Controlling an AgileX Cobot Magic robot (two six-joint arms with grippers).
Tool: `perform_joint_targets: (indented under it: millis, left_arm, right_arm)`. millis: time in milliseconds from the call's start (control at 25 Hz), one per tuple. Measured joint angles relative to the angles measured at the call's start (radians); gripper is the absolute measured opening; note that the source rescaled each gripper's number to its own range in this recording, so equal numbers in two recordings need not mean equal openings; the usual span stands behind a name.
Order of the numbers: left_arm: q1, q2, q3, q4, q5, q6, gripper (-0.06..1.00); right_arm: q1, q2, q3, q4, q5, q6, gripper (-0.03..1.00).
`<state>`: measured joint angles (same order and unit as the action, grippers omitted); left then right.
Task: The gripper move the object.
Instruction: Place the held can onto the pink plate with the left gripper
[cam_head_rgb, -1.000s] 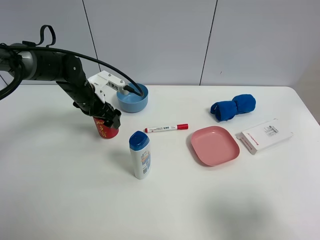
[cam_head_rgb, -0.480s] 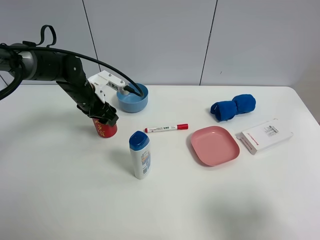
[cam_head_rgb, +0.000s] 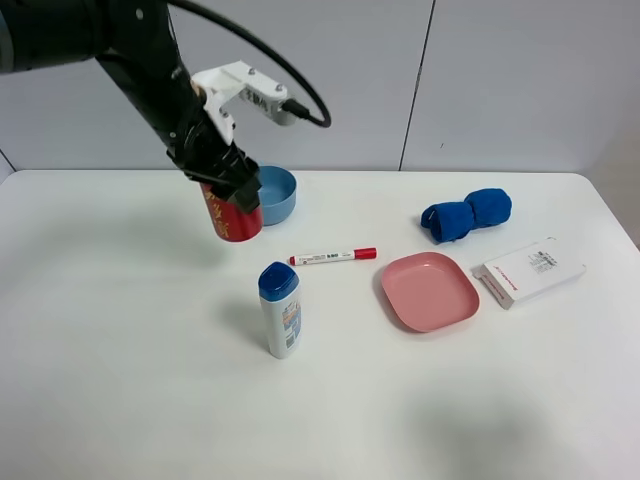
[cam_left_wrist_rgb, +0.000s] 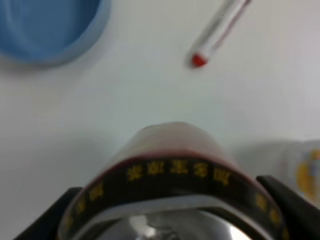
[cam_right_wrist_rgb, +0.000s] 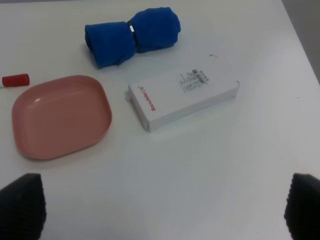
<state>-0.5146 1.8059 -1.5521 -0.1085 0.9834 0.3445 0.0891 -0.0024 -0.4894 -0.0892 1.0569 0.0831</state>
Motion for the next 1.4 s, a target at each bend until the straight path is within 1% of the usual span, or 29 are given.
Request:
perform_joint_targets:
  millis: [80, 240, 440, 520, 760, 920, 1160, 1280, 1400]
  left_arm:
    - [-0.047, 0.0, -0.066, 0.0, 0.031, -0.009, 0.03]
    - [-0.14, 0.001, -0.171, -0.002, 0.037, -0.015, 0.03]
    - [-0.223, 0.029, -0.24, -0.002, 0.041, -0.015, 0.03]
    - [-0.234, 0.034, -0.243, -0.002, 0.041, -0.015, 0.03]
    - [-0.302, 0.085, -0.245, 0.001, 0.04, -0.015, 0.03]
    - [-0.344, 0.128, -0.245, 0.002, -0.002, -0.01, 0.03]
    - [-0.394, 0.194, -0.245, 0.003, -0.076, 0.049, 0.03]
    - [-0.406, 0.221, -0.245, 0.0, -0.092, 0.084, 0.03]
    - [-0.41, 0.261, -0.245, 0.0, -0.127, 0.142, 0.03]
  right_arm:
    - [0.0, 0.0, 0.0, 0.0, 0.0, 0.0, 1.0]
    - [0.0, 0.0, 0.0, 0.0, 0.0, 0.0, 1.0]
    - [0.0, 0.0, 0.0, 0.0, 0.0, 0.0, 1.0]
    - [0.0, 0.0, 0.0, 0.0, 0.0, 0.0, 1.0]
    - [0.0, 0.0, 0.0, 0.0, 0.0, 0.0, 1.0]
    - [0.0, 0.0, 0.0, 0.0, 0.0, 0.0, 1.0]
    - [0.0, 0.0, 0.0, 0.0, 0.0, 0.0, 1.0]
    - [0.0, 0.0, 0.0, 0.0, 0.0, 0.0, 1.0]
    - [0.0, 0.0, 0.0, 0.0, 0.0, 0.0, 1.0]
